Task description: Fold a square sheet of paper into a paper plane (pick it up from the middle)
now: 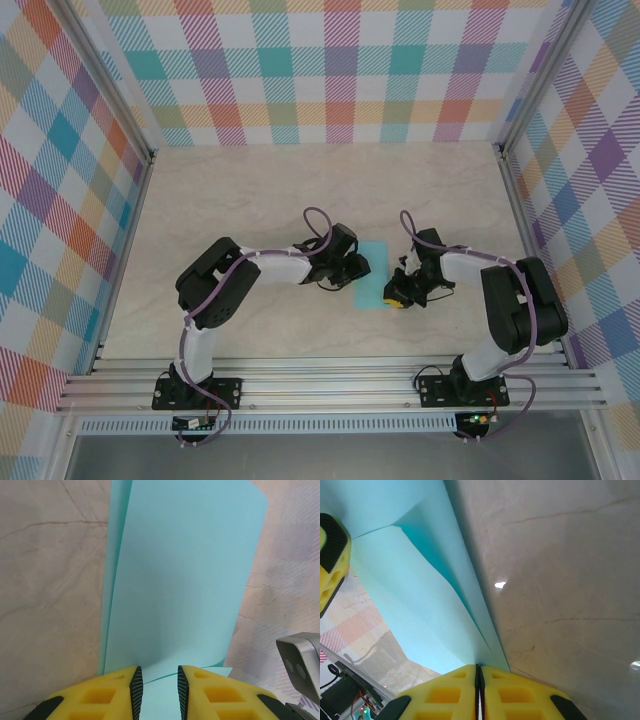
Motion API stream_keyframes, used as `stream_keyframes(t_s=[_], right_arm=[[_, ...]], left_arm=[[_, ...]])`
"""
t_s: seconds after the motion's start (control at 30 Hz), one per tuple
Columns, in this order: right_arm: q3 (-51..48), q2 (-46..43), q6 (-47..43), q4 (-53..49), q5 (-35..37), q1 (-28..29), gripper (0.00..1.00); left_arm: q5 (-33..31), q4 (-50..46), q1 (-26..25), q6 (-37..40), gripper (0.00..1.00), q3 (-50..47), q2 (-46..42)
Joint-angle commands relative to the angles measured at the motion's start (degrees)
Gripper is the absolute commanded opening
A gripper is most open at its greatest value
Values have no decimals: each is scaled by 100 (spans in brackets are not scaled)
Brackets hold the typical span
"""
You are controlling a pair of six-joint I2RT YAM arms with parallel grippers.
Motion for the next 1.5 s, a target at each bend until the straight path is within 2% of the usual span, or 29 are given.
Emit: stream_keyframes(t_s=[0.0,0.33,0.57,0.67,0.83,1.1,1.47], right_arm=[[-190,-22,-104,-333,344,-2,11],[-182,-5,-68,-255,263,-5,12],[-126,-19,-74,-267,225,-4,12],[-118,-29,-76,-255,205,-1,12],[-104,-48,-99,-279,223,-2,12],[-174,-73,-115,-281,260,-6,12],[-224,-109,-92,-220,276,-3,12]], left_arm=[[-562,-678,280,314,28,56,195],[-735,-1140,488,927,30,266,-275],[-387,-770,388,886,31,48,-890],[-9,-492,298,838,30,-9,-1001],[275,-75,76,661,29,-124,-978],[559,380,-148,393,28,12,-474],[757,713,-163,239,28,97,106]])
